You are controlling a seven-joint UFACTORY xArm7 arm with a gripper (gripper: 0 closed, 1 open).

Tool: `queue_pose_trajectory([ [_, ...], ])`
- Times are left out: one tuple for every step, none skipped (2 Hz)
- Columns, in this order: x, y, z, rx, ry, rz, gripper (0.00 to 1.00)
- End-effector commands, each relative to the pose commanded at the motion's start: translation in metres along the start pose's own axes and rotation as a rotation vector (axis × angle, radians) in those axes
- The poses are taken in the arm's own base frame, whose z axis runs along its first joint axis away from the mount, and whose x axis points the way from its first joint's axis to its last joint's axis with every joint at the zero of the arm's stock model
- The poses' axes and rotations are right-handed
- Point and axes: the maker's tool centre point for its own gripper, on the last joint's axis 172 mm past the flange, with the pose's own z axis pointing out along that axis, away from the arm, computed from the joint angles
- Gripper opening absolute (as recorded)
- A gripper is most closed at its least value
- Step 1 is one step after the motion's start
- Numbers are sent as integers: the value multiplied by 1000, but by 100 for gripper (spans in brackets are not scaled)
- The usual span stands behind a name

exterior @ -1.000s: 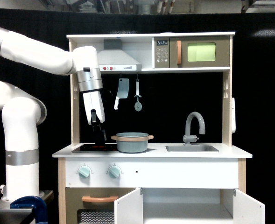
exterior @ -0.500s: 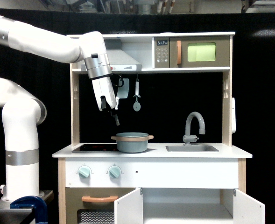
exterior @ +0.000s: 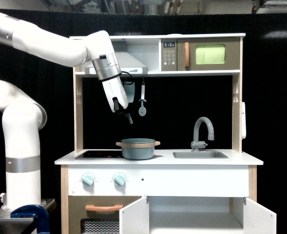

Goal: Put the bowl inside the kitchen cabinet

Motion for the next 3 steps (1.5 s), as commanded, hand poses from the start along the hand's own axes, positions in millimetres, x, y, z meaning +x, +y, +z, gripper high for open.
queue_pose_trajectory([
  [-3, -4, 30, 111, -74, -2, 100],
  [-6, -9, 56, 198, -107, 14, 100],
  [-11, -24, 70, 267, -33, 98, 100],
])
